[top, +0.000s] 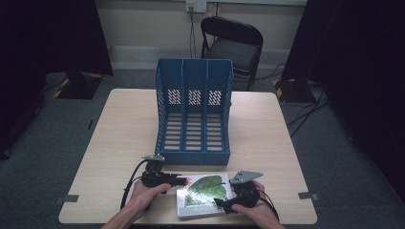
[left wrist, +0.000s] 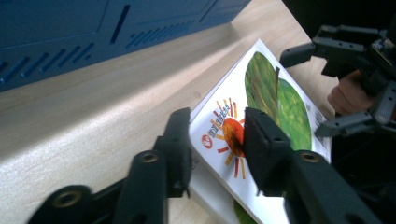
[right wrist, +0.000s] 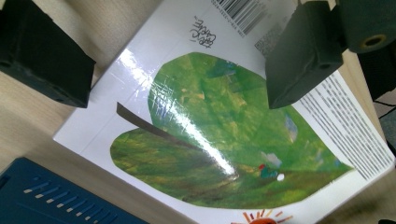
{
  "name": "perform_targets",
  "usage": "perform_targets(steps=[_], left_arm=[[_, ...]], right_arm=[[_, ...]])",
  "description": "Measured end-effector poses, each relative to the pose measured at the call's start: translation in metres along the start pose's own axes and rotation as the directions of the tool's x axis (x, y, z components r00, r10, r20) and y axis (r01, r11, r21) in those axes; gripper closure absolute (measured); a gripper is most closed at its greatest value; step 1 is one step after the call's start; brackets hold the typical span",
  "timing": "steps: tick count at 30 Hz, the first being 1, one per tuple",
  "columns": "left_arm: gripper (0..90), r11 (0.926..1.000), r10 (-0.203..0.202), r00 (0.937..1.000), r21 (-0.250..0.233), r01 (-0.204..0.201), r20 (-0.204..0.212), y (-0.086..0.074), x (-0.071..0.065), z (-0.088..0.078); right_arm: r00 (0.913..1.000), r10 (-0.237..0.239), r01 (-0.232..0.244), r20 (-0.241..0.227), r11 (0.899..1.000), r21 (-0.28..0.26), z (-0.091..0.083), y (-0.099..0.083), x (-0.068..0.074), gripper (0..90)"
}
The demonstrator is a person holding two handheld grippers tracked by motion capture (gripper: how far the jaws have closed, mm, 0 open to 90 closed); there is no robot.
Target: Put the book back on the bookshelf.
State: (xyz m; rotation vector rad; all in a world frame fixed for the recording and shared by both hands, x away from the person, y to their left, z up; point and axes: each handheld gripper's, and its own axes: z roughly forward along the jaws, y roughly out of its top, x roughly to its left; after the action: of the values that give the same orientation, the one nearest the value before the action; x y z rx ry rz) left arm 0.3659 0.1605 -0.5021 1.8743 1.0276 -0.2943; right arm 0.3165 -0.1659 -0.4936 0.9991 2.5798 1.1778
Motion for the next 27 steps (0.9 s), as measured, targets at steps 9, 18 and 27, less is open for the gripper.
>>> perform_targets(steps=[9,18,27], left_arm=[[67.2,0.9970,0.077,0.9964,-0.001,-0.077,-0.036,0.004,-0.009,-0.003],[67.8,0.9867,0.161,0.9854,-0.015,-0.162,-0.055,0.006,-0.021,-0.007],[68.4,0.9775,0.209,0.9765,-0.015,-0.210,-0.051,0.008,-0.031,-0.007]], right_arm=[[0.9994,0.025,-0.025,-0.025,1.000,-0.013,-0.004,0.001,-0.007,14.0],[0.9963,0.081,-0.082,-0.027,0.996,-0.025,-0.008,0.001,-0.021,15.4],[0.9839,0.157,-0.158,-0.085,0.987,-0.012,-0.001,0.002,-0.034,17.6]])
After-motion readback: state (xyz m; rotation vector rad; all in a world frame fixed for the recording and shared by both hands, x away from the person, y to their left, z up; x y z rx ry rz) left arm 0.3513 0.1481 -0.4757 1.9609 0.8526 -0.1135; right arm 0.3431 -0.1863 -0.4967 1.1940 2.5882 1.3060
